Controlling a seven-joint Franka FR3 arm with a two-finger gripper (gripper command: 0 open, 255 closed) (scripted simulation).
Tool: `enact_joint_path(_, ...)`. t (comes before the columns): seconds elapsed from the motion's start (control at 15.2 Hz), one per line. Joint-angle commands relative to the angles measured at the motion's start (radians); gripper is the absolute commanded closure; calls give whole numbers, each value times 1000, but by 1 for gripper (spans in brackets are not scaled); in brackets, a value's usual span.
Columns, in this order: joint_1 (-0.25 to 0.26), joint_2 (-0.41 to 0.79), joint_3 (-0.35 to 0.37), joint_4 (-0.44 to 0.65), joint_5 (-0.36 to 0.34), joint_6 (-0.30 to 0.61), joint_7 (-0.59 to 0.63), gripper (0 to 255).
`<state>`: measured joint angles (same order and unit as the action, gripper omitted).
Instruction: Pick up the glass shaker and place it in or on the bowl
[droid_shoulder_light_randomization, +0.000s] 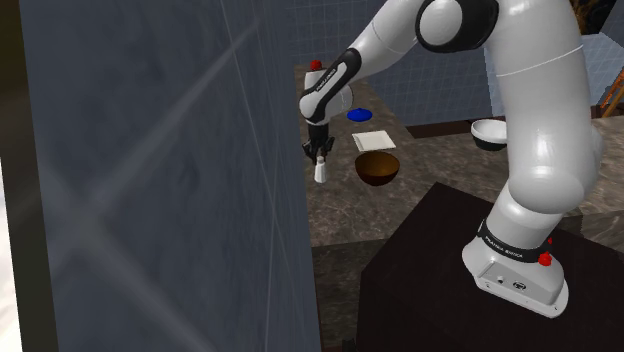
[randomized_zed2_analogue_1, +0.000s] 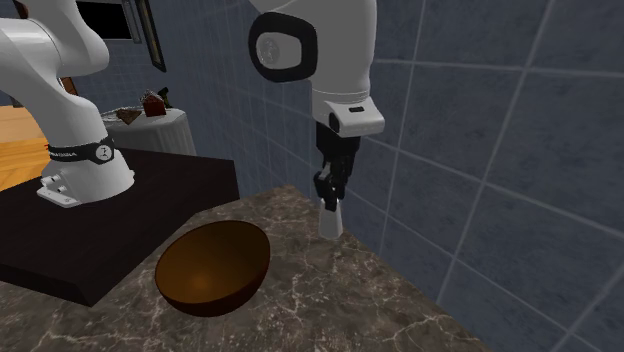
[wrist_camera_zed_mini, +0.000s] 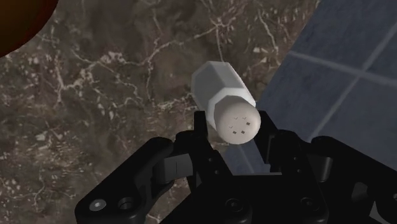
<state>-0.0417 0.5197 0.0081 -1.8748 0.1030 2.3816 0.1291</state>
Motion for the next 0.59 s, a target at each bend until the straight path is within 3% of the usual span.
enact_joint_path(0.0, 1, -22, -1, -3, -1, -18, 2, 255)
enact_joint_path(0.53, 2, -91, -3, 10, -7, -100, 11, 255)
